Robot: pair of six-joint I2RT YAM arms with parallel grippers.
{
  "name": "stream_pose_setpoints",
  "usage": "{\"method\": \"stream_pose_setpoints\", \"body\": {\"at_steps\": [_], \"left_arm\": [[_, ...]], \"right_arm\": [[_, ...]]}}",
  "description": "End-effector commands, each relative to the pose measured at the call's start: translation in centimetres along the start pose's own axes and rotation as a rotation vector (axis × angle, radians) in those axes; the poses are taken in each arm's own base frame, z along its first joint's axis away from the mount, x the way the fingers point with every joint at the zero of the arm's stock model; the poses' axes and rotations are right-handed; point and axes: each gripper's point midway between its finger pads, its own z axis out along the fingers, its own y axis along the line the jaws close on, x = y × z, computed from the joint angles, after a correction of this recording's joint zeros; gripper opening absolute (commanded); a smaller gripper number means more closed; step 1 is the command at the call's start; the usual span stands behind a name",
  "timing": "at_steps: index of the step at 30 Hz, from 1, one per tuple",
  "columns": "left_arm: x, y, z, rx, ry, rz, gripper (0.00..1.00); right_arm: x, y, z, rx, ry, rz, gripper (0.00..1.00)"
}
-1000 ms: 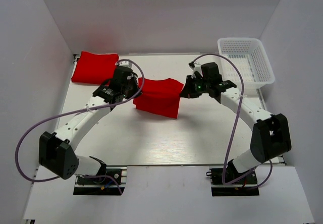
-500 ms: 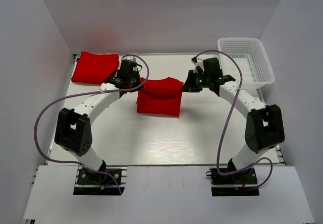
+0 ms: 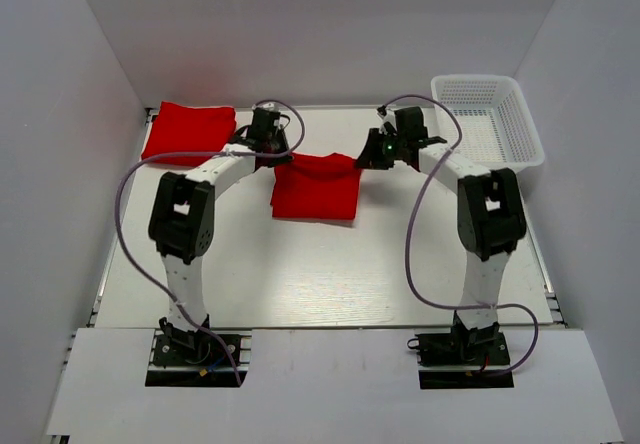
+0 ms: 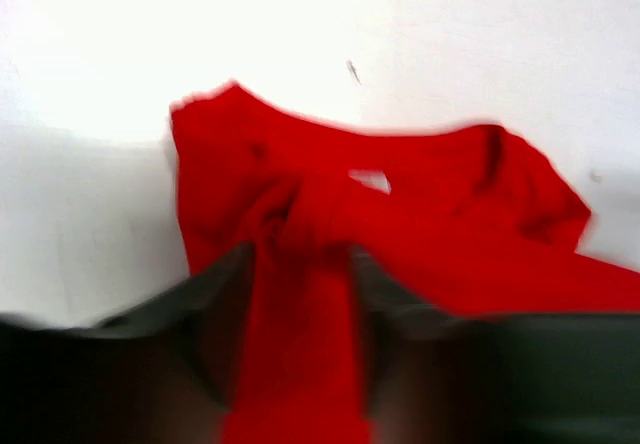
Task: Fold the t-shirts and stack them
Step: Fold the long partially folded tshirt into a neat square, then put the neatly folded tshirt into the corner of the board with the left arm
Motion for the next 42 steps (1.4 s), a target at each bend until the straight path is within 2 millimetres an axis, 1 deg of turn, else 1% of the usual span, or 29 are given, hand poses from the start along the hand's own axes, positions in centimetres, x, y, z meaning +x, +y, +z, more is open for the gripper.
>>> {"method": "stream_pose_setpoints", "body": {"at_steps": [1, 2, 3, 4, 5, 7, 10, 11, 12, 13, 14, 15, 16, 17, 18, 21, 22, 24, 26, 27, 29, 30, 33, 34, 35, 37, 38, 39, 42], "left_arm": [[-5.5, -0.1, 1.0, -0.017, -0.138, -0.025, 0.61], [-6.1, 0.3, 1.2, -0.026, -0.139, -0.031, 0.99], [-6.3, -0.1, 1.3, -0.014, -0.133, -0.031, 1.00], [-7.0, -0.4, 1.0, -0.007, -0.147, -0.015, 1.00], [-7.6, -1.1, 0.7, 0.023, -0.163, -0.001, 1.00], [-7.5, -1.5, 0.5, 0.057, -0.171, 0.015, 1.00], [-5.3, -1.8, 0.4, 0.112, -0.111, 0.045, 1.00], [-4.2, -1.6, 0.6, 0.124, -0.081, 0.064, 1.00], [-2.3, -1.3, 0.6, 0.120, -0.037, 0.083, 1.00], [-1.9, -1.1, 0.2, 0.118, -0.033, 0.083, 1.00], [-0.8, -1.3, -0.1, 0.138, -0.008, 0.126, 1.00], [0.9, -0.3, 0.0, 0.122, 0.026, 0.136, 1.00], [1.0, -0.4, -0.8, 0.133, 0.026, 0.137, 1.00], [2.5, 0.1, -0.9, 0.150, 0.055, 0.189, 1.00], [3.0, 0.4, -1.2, 0.146, 0.063, 0.200, 1.00], [4.5, 1.4, -1.3, 0.139, 0.081, 0.222, 1.00], [4.5, 1.4, -1.3, 0.139, 0.081, 0.222, 1.00], [6.0, 2.3, -0.2, 0.121, 0.126, 0.245, 1.00], [6.6, 2.6, 0.7, 0.095, 0.143, 0.263, 1.00], [6.6, 2.9, 1.2, 0.083, 0.142, 0.282, 1.00], [7.2, 3.3, 2.6, 0.073, 0.173, 0.305, 1.00], [7.9, 3.8, 2.9, 0.062, 0.205, 0.325, 1.00], [9.5, 4.6, 4.0, 0.031, 0.269, 0.375, 0.89], [9.8, 4.1, 4.0, 0.041, 0.272, 0.397, 0.84], [10.9, 4.3, 4.1, 0.040, 0.296, 0.415, 0.72], [11.1, 4.7, 4.4, 0.027, 0.301, 0.429, 0.54], [11.7, 4.5, 4.2, 0.030, 0.317, 0.446, 0.34], [11.7, 4.5, 4.2, 0.032, 0.317, 0.455, 0.07], [11.5, 4.2, 4.0, 0.048, 0.307, 0.454, 0.00]], "right_arm": [[-6.1, 0.6, 1.4, -0.073, -0.139, -0.057, 0.90], [-6.1, 0.1, 2.2, -0.074, -0.130, -0.054, 0.90], [-6.2, -0.1, 2.5, -0.068, -0.119, -0.045, 0.90], [-7.8, 0.6, 2.0, -0.077, -0.146, -0.091, 0.90], [-8.1, 1.0, 1.8, -0.085, -0.154, -0.106, 0.90], [-7.7, 1.1, 1.7, -0.079, -0.146, -0.114, 0.90], [-6.2, 0.8, 1.0, -0.061, -0.130, -0.098, 0.90], [-4.5, 0.3, 0.8, -0.048, -0.101, -0.083, 0.90], [-4.5, 0.7, 0.2, -0.046, -0.112, -0.091, 0.90], [-4.7, 1.1, -0.8, -0.044, -0.125, -0.101, 0.90], [-2.7, 0.0, -0.8, -0.020, -0.092, -0.086, 0.90], [-3.0, 0.5, -1.8, -0.013, -0.113, -0.112, 0.90], [-3.2, 0.9, -2.6, -0.006, -0.129, -0.126, 0.90], [-1.3, 0.3, -2.8, 0.008, -0.106, -0.136, 0.90], [-2.0, 1.3, -4.3, 0.006, -0.144, -0.160, 0.90], [0.7, 0.7, -4.8, 0.010, -0.115, -0.155, 0.90], [1.1, 1.0, -5.7, 0.010, -0.128, -0.163, 0.90], [3.4, 0.5, -6.1, 0.016, -0.093, -0.143, 0.90], [3.5, 0.9, -7.2, 0.017, -0.115, -0.159, 0.90], [4.8, 0.4, -7.2, 0.029, -0.094, -0.155, 0.90], [4.4, 1.0, -8.5, 0.031, -0.129, -0.181, 0.90], [5.6, 0.6, -8.5, 0.036, -0.109, -0.191, 0.90], [6.1, 0.2, -9.7, 0.068, -0.152, -0.217, 0.90], [5.9, 0.5, -10.3, 0.074, -0.173, -0.229, 0.90], [7.2, -0.5, -10.3, 0.101, -0.162, -0.216, 0.90], [6.5, 0.0, -11.7, 0.123, -0.216, -0.238, 0.90], [7.3, -0.6, -11.8, 0.140, -0.212, -0.235, 0.90], [7.0, -0.9, -12.8, 0.180, -0.249, -0.241, 0.90], [6.5, -1.2, -14.3, 0.237, -0.302, -0.253, 0.90]]}}
